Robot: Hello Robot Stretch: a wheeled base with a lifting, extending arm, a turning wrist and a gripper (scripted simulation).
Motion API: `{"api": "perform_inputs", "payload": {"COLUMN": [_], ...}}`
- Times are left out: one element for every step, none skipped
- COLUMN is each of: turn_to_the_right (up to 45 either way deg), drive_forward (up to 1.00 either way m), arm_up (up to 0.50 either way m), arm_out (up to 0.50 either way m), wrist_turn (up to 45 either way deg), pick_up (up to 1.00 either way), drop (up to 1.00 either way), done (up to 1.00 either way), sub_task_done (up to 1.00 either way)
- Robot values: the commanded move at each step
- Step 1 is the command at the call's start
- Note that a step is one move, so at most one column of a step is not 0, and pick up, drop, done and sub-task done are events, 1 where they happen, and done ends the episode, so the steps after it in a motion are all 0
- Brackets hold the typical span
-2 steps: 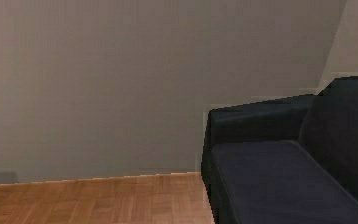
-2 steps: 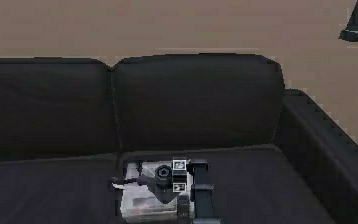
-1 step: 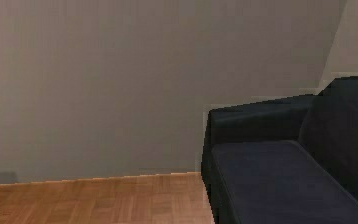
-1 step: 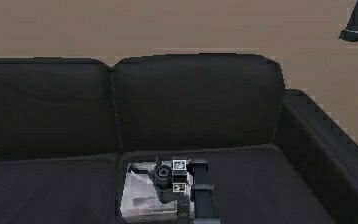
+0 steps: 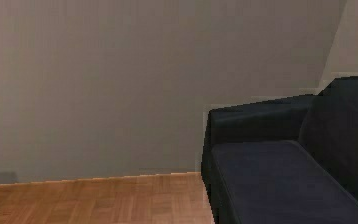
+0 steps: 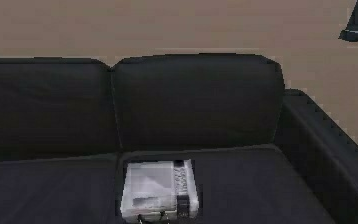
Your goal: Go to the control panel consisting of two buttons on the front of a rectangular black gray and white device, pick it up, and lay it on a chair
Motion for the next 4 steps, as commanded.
{"api": "perform_inputs", "payload": {"turn_to_the_right": [0.0,0.0,0.0,0.0], "drive_forward": [0.00,0.00,0.00,0.00], "arm_up": [0.00,0.10,0.42,0.00], "arm_out": [0.00,0.00,0.00,0.00], "wrist_turn": [0.0,0.0,0.0,-45.0], "pick_up": [1.00,0.00,0.00,0.00], "drop": [0.00,0.00,0.00,0.00], "done": [0.00,0.00,0.00,0.00], "sub_task_done": [0.00,0.00,0.00,0.00]}}
